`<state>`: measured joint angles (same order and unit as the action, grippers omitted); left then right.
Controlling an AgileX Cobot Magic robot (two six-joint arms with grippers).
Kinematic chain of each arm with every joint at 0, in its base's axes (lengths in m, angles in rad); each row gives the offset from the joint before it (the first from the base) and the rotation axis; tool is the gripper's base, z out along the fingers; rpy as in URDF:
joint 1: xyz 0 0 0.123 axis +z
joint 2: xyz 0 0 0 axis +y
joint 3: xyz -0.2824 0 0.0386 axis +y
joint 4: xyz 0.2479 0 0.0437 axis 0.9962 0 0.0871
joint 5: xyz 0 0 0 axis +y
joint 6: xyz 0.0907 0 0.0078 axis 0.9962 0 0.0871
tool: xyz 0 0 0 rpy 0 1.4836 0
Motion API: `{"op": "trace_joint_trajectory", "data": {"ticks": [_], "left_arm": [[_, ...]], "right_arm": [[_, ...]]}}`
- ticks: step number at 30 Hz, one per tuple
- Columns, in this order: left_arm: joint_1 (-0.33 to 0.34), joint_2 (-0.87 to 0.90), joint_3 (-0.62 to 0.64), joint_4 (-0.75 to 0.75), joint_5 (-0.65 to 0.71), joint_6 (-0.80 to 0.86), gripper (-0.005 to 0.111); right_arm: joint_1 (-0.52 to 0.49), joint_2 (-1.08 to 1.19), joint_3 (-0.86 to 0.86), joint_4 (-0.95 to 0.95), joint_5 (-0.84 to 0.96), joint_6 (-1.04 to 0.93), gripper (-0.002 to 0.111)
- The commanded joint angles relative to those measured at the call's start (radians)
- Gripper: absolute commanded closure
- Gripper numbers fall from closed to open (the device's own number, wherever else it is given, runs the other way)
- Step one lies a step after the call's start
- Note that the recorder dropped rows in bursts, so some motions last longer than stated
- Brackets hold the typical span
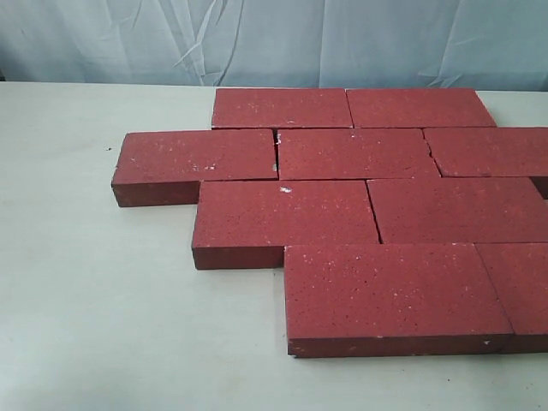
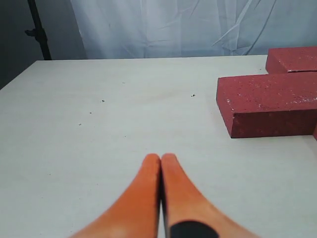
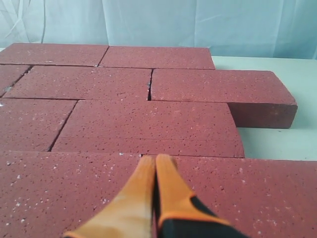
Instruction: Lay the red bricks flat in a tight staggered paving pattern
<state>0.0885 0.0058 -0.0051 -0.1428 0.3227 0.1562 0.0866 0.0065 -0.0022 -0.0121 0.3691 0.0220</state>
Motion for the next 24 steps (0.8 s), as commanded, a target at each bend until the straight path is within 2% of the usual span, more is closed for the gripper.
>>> {"op": "trace_joint_trajectory", "data": {"ticks": [1, 9, 24], "left_arm": [[0.001, -0.006, 0.005, -0.004, -0.016, -0.029, 0.107], [0.001, -0.006, 0.005, 0.070, -0.016, -0.175, 0.107], [0.001, -0.006, 0.005, 0.093, -0.016, -0.179, 0.107]], "right_arm": [[-0.005, -0.007, 0.002, 0.003, -0.012, -0.003, 0.109], [-0.005, -0.007, 0.002, 0.003, -0.012, -0.003, 0.109], [-0.005, -0.007, 0.002, 0.003, -0.012, -0.003, 0.109]]}}
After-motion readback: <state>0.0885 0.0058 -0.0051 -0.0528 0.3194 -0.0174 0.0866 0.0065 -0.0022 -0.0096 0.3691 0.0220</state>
